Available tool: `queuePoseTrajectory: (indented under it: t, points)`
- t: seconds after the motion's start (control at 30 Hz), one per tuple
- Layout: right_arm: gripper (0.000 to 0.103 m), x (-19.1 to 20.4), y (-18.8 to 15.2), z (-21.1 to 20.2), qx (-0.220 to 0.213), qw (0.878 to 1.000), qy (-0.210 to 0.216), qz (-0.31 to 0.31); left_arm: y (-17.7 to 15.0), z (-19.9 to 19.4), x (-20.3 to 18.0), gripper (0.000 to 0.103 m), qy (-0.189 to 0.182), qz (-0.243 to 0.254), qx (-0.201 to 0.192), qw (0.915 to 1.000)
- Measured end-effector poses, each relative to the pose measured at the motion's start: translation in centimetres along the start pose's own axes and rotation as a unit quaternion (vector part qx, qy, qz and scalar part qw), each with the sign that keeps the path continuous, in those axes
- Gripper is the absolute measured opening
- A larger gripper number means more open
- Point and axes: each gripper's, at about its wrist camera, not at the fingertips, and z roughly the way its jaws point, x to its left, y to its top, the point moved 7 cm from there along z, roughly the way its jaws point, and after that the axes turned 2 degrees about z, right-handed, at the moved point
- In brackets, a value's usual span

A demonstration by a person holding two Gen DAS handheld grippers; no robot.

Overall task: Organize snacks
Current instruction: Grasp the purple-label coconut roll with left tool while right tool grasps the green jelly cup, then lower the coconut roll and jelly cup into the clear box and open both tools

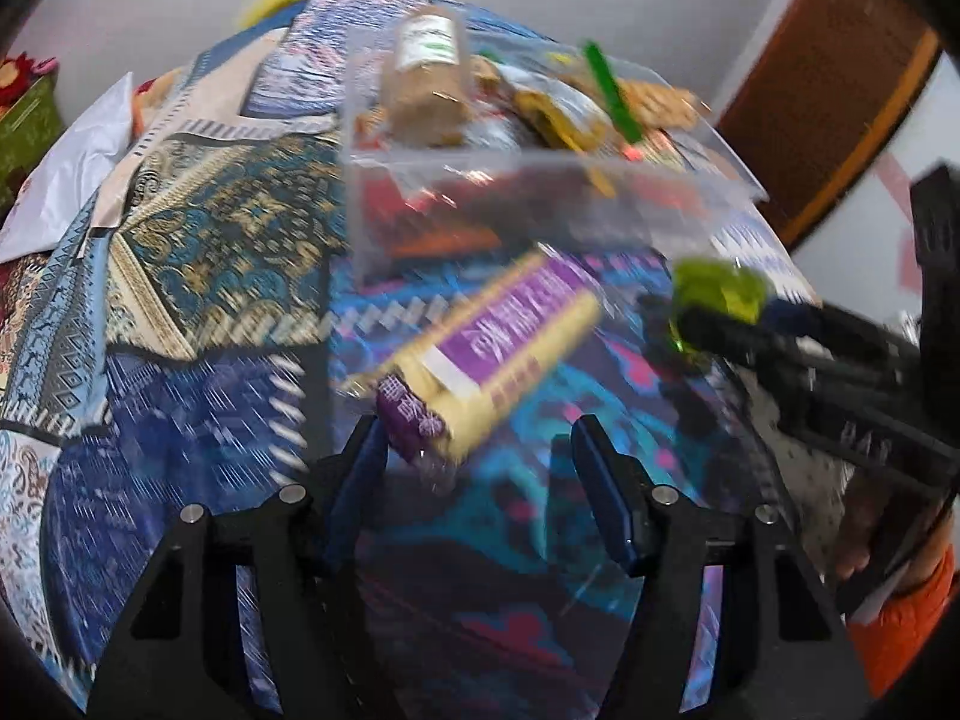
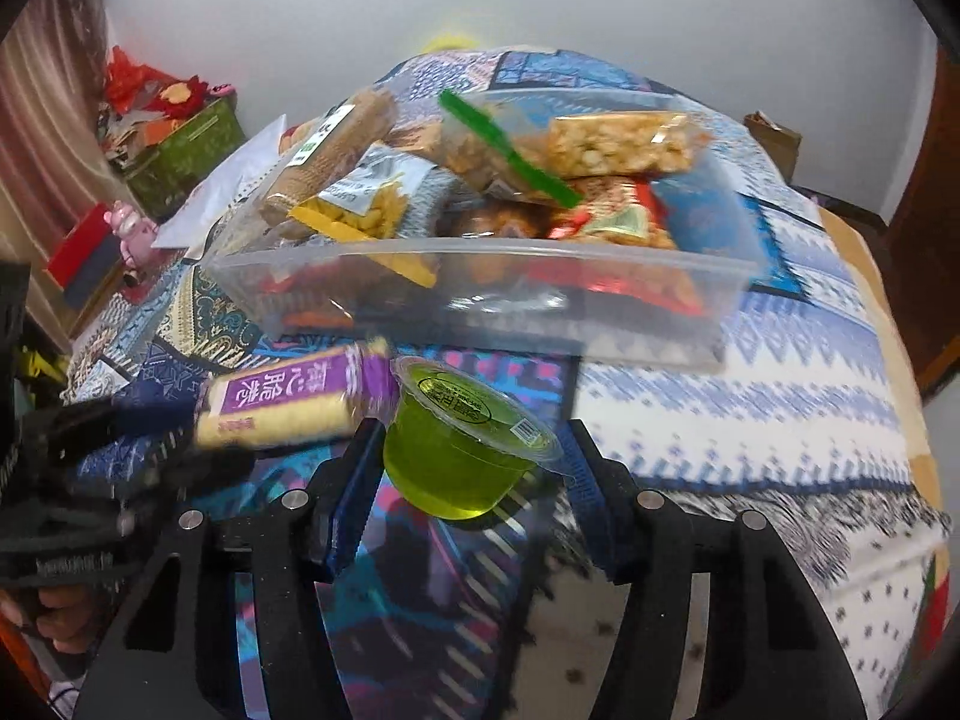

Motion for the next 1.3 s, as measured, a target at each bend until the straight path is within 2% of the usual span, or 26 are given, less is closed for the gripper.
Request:
queuePoseTrajectory:
  t: [0.1,0.23,0.37,0.6,0.7,0.77,0.9,1.1,1.3]
  points:
    - [0.056,-0.8,-0.3,-0.9,-0.007,1.0,0.001,0.009,0.0,-0.9,-0.7,0.064,0.013,0.006,-0.011,0.9998]
    - [0.056,-1.0,-0.4,-1.9,-0.014,1.0,0.006,0.016,1.6,-1.9,-0.4,0.064,0.032,0.003,-0.031,0.999]
    - [0.056,-1.2,-0.2,-2.3,-0.02,0.999,0.007,0.024,3.7,-1.3,-0.4,0.076,0.036,0.02,-0.042,0.9983]
    - [0.056,-1.9,-0.6,-2.4,-0.018,0.999,0.003,0.028,4.5,3.8,-0.6,0.076,0.026,0.039,0.014,0.9988]
    - [0.056,-2.3,-0.6,-2.3,-0.019,0.999,-0.003,0.029,4.2,4.5,-1.0,0.072,0.037,0.044,0.01,0.9983]
    - [0.056,-2.5,-0.5,-2.3,-0.019,0.999,-0.004,0.031,3.9,4.3,-1.7,0.06,0.039,0.054,0.001,0.9978]
    - [0.056,-2.6,-0.4,-2.4,-0.021,0.999,-0.007,0.032,2.8,3.3,-2.8,0.046,0.032,0.059,-0.008,0.9977]
    - [0.056,-2.2,0.0,-3.3,-0.033,0.999,-0.003,0.029,1.6,0.6,-3.8,0.045,0.033,0.055,-0.032,0.9974]
    - [0.056,-1.9,1.1,-4.7,-0.053,0.998,-0.002,0.025,3.0,-3.1,-3.6,0.045,0.029,0.031,-0.071,0.9966]
